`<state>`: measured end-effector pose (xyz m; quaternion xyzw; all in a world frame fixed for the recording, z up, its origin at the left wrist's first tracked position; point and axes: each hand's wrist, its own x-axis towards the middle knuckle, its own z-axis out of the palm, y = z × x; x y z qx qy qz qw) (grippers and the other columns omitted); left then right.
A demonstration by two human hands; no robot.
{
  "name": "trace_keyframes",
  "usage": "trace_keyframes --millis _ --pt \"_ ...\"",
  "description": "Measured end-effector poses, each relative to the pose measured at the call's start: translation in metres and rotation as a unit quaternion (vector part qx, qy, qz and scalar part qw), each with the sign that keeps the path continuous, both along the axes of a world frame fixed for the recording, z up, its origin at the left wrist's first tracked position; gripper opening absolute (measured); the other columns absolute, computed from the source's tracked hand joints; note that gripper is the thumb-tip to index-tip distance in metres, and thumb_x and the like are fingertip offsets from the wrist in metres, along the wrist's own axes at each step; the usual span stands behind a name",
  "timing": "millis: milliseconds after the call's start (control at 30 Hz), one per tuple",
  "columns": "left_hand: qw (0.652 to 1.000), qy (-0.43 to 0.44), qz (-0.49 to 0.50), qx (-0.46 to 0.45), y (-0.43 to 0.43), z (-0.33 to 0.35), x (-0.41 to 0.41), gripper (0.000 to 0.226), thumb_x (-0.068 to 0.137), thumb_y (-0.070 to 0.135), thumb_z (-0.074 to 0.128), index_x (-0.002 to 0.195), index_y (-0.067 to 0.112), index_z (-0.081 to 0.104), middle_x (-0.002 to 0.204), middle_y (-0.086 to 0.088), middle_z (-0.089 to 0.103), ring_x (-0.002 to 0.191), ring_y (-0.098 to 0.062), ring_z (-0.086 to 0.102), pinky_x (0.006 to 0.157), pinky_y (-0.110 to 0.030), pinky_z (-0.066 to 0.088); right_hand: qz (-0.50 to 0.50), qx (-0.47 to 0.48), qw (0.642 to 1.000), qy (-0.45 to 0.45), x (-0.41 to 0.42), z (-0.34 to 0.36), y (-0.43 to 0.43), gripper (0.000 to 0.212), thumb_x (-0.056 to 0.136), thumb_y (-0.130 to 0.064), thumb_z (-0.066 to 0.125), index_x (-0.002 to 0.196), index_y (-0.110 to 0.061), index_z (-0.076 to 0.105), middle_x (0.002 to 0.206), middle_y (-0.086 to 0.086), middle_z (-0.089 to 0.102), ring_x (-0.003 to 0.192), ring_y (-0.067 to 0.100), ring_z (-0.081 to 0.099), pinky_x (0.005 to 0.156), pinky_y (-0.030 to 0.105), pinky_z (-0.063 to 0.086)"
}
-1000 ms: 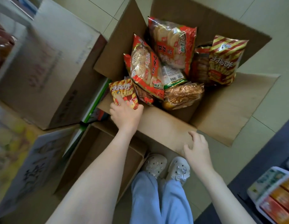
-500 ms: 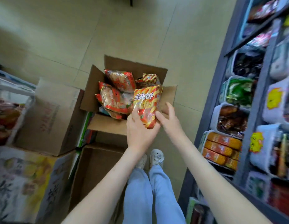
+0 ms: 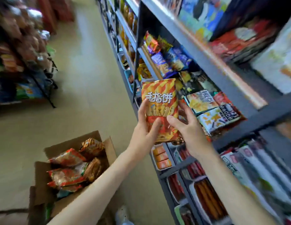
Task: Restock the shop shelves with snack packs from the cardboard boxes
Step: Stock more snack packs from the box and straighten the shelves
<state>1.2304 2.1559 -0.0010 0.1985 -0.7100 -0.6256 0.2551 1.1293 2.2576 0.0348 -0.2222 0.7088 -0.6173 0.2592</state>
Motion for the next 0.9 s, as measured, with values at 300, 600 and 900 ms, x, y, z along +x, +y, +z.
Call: trace_keyframes --millis 300,600,900 --pt "0.980 0.160 -0.106 -0.051 0.149 0.056 -0.010 0.066 0.096 0.026 0.053 0.148 0.042 0.016 0.147 0.024 0.035 0.133 -0.012 0.045 0.106 -0.045 0.043 -0.065 -0.076 0.987 0.124 0.030 0.069 0.173 0.051 0.089 -0.021 0.065 0.122 -0.054 0.045 0.120 -0.031 0.058 0.109 -0.005 0.059 0.091 0.029 0.052" --pt "0.952 0.229 -0.164 -0.122 0.233 0.095 -0.024 0.066 0.092 0.040 0.055 0.146 0.048 0.017 0.152 0.009 0.032 0.134 -0.015 0.043 0.103 -0.047 0.046 -0.107 -0.053 0.977 0.179 0.037 0.108 0.278 0.061 0.091 -0.026 0.063 0.141 -0.047 0.034 0.130 -0.019 0.053 0.110 -0.008 0.056 0.085 0.018 0.052" --pt "0.843 0.206 -0.331 -0.370 0.264 0.143 -0.077 0.077 0.092 0.045 0.053 0.149 0.044 0.002 0.152 0.012 0.024 0.138 -0.010 0.033 0.112 -0.034 0.036 -0.271 0.001 0.938 0.214 0.029 0.122 0.346 0.069 0.080 -0.041 0.072 0.138 -0.038 0.033 0.129 -0.012 0.056 0.116 0.008 0.057 0.096 0.045 0.051"
